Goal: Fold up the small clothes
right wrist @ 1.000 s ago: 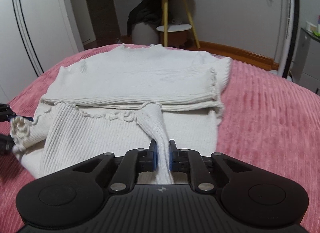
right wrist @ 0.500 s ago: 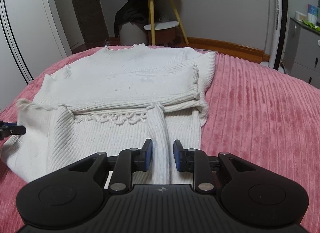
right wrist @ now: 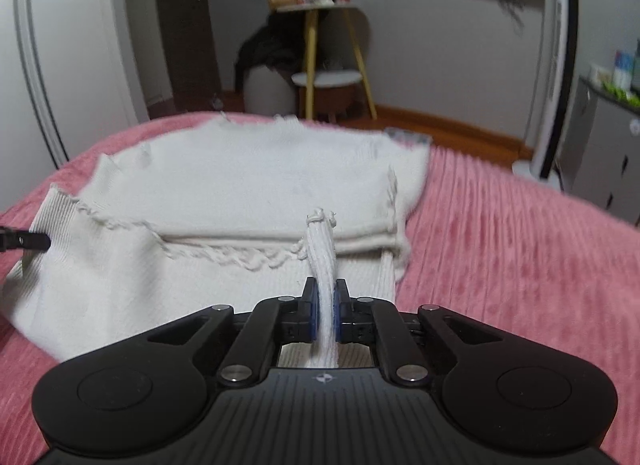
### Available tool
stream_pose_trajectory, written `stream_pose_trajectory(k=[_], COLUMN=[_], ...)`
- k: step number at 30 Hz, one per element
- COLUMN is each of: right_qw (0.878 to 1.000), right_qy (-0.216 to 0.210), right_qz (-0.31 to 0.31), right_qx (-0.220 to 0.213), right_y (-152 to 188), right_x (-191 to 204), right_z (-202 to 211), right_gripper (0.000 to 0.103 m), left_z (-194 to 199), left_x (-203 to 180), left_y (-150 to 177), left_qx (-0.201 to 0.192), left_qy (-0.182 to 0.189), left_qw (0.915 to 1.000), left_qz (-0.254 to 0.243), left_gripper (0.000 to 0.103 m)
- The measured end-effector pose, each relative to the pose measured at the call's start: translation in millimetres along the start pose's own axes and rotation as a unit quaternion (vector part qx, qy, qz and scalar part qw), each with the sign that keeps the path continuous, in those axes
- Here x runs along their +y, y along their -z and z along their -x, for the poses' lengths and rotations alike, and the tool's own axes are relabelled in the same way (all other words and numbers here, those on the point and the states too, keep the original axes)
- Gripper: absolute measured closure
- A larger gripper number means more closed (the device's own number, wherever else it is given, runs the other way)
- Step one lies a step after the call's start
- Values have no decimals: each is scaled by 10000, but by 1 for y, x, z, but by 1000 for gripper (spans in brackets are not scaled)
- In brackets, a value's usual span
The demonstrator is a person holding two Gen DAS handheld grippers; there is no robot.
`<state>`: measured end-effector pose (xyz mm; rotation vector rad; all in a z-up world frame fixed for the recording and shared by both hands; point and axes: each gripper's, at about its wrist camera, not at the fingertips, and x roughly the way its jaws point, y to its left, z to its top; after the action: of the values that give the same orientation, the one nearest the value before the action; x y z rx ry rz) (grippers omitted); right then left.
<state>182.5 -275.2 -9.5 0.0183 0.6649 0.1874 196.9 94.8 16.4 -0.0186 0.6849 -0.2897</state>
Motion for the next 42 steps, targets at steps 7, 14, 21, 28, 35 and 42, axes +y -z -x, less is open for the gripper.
stream_pose_trajectory(k=[7, 14, 21, 28, 35, 42], right_qw=[9971, 9968, 9971, 9979, 9981, 9885], right_qy=[306, 424, 104, 376, 564, 1133], right_qz=[144, -489, -747, -458, -150, 657], right_qx=[-678, -459, -41, 243, -169, -761], right_y=[-39, -57, -51, -48, -45, -49], right_x=[-1, -24, -37, -34, -24, -4], right_z=[17, -43, -72, -89, -70, -45], right_gripper=[97, 96, 71, 65, 91, 95], left_z=[10, -67, -88, -95, -77, -54], left_x=[-6, -9, 3, 16, 8, -15], left_y=[-43, -40, -24, -23, -31, -41], left_qx=[-746, -127, 93, 263, 65, -344], left_qy=[-634, -1362, -1018, -775, -1029, -1207], left_qw=[9947, 9896, 9945, 9954, 9938, 9918], left_qz=[-304, -436, -233, 495, 408, -231], left_gripper=[92, 87, 32, 51, 88, 88])
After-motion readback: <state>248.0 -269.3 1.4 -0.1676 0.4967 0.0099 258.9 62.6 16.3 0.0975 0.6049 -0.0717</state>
